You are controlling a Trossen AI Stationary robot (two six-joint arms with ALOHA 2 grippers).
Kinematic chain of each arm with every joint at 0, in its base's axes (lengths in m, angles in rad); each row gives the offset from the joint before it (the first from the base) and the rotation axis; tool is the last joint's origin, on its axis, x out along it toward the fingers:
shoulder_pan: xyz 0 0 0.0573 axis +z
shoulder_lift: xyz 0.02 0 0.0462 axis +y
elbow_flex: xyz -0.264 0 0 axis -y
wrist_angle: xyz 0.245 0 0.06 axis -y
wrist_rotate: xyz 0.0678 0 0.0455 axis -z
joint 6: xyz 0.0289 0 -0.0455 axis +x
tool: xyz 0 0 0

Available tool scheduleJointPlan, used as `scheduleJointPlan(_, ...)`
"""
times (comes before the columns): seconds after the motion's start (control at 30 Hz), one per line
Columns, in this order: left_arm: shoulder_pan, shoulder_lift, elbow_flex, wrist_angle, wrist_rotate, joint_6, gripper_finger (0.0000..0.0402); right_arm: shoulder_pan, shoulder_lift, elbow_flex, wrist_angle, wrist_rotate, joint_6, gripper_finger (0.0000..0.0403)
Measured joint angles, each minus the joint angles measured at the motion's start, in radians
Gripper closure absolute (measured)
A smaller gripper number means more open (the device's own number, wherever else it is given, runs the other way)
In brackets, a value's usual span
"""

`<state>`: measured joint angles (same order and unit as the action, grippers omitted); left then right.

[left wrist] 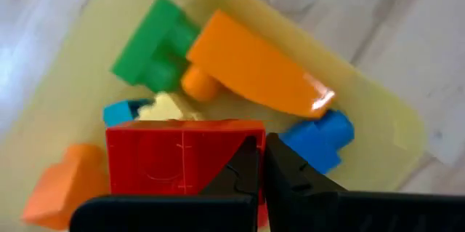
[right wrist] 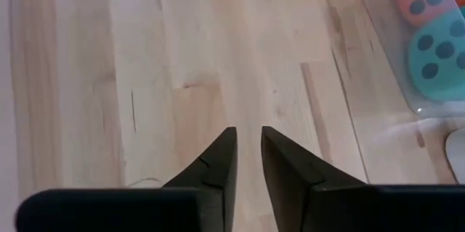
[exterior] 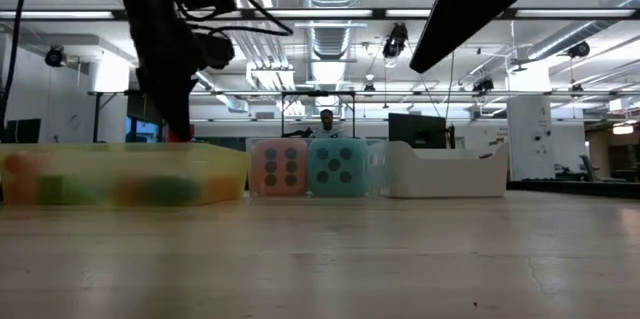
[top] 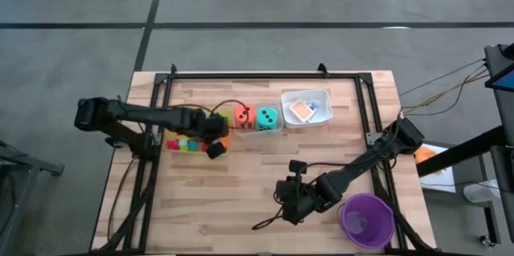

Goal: Pick & Place Toys
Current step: Put the red game piece into the yellow bin

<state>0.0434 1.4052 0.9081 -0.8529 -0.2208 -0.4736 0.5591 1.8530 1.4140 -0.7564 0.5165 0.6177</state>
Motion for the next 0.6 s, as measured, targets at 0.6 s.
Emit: scheduleJointPlan(0.6,0.051,0.006,-0.179,0.252,0.14,0.028,0.0401,-0.003,0.0,-0.028,0.004,-0.001,-0.001,0.0374)
